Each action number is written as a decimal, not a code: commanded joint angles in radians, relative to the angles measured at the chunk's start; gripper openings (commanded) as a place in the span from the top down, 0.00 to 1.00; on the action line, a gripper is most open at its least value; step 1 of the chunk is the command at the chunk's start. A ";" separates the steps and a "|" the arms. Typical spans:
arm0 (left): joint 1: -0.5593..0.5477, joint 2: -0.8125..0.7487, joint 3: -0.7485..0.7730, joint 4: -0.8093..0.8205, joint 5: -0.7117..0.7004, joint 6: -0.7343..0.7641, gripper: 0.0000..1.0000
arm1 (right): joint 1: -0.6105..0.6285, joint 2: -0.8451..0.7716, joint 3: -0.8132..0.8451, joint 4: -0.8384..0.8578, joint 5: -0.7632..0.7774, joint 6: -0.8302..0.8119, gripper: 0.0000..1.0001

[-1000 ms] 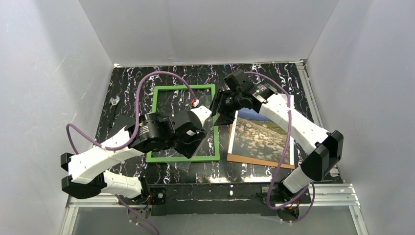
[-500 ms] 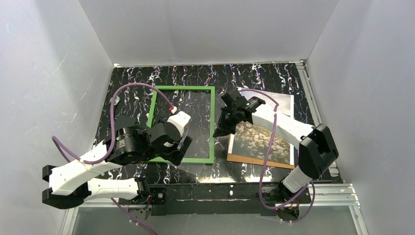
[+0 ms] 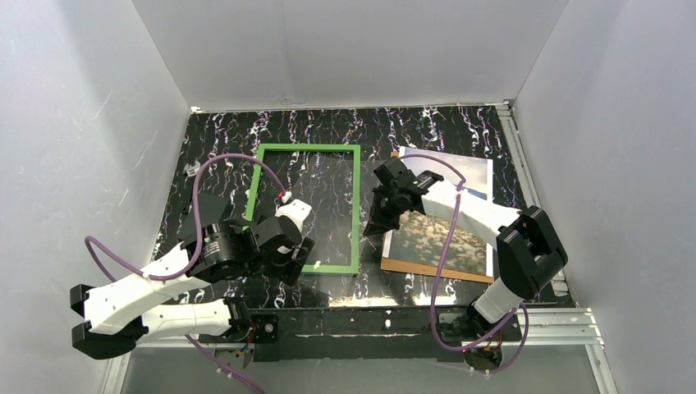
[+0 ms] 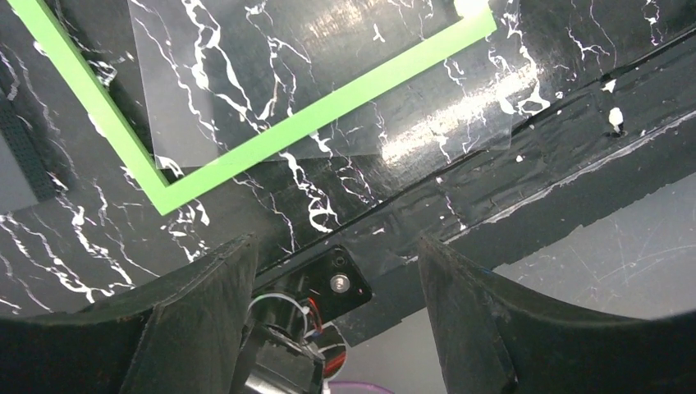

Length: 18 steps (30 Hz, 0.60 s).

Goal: Put the photo into the frame

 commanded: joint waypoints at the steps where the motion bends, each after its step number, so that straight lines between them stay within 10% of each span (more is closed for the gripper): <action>1: 0.065 -0.023 -0.058 -0.039 0.091 -0.027 0.30 | -0.040 -0.023 -0.025 -0.005 -0.007 -0.137 0.99; 12: 0.382 0.033 -0.153 0.042 0.435 -0.029 0.33 | -0.165 0.016 -0.013 -0.042 -0.093 -0.363 0.96; 18: 0.563 0.112 -0.183 0.073 0.577 0.009 0.32 | -0.173 0.043 0.012 -0.072 -0.004 -0.346 0.43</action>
